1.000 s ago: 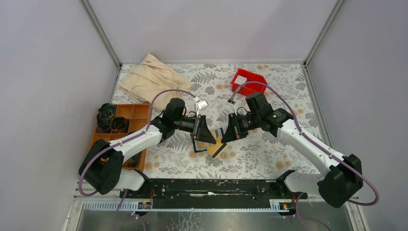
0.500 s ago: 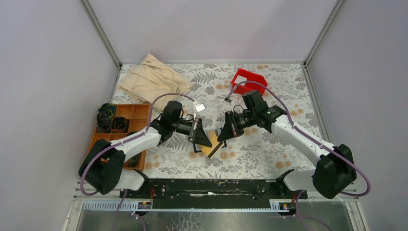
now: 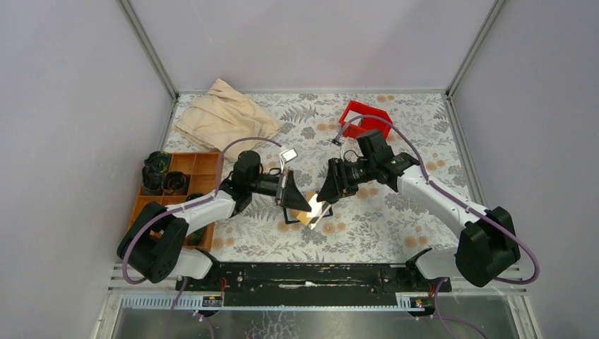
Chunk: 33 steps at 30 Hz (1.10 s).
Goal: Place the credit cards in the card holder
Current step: Adjust the credit card.
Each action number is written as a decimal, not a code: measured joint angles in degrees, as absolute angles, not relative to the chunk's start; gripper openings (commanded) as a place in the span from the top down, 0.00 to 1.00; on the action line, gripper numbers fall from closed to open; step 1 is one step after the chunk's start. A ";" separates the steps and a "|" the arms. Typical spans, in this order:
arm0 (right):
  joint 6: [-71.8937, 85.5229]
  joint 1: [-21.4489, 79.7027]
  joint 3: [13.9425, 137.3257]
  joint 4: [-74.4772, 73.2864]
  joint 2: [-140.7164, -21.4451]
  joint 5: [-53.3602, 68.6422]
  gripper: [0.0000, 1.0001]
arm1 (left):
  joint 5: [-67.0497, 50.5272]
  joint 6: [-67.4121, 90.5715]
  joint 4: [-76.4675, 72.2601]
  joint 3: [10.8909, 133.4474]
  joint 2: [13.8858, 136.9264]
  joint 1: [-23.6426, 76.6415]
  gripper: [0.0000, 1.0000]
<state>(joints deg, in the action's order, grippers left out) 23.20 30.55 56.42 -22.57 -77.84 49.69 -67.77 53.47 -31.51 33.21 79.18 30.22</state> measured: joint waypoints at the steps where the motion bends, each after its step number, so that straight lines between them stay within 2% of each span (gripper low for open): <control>1: 23.03 30.55 56.53 -22.65 -77.71 48.18 0.39 | -67.09 53.78 -32.25 33.19 79.18 30.22 1.00; 8: 23.64 30.37 56.03 -21.96 -73.47 38.24 0.38 | -56.58 58.63 -38.74 30.22 78.98 30.48 1.00; 18: 29.63 30.30 47.51 -13.21 -68.03 31.99 0.42 | -32.40 65.36 -43.97 27.16 76.95 37.78 1.00; 21: 31.46 30.24 45.58 -10.15 -68.01 32.10 0.49 | -27.40 66.15 -44.05 26.87 77.32 39.48 1.00; 24: 33.39 30.09 44.03 -7.03 -68.01 32.36 0.60 | -23.79 66.85 -44.05 26.44 77.38 40.51 1.00; 27: 35.46 29.98 41.95 -3.18 -67.96 32.49 0.77 | -21.10 68.27 -44.64 25.56 77.41 40.88 1.00; 29: 37.41 29.61 40.16 -0.47 -67.96 32.91 0.97 | -19.88 68.90 -45.34 24.88 77.54 40.91 1.00; 30: 38.06 29.43 39.48 0.86 -67.94 33.23 1.00 | -19.11 69.63 -45.91 24.21 77.84 40.88 0.98; 33: 40.99 29.06 37.30 4.58 -67.99 34.59 1.00 | -18.06 71.48 -47.33 22.87 79.05 40.86 0.73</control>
<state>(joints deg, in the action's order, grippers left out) 40.99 29.06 37.30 4.58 -67.99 34.59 -18.06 71.48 -47.33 22.87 79.05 40.86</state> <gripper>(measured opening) 0.020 0.091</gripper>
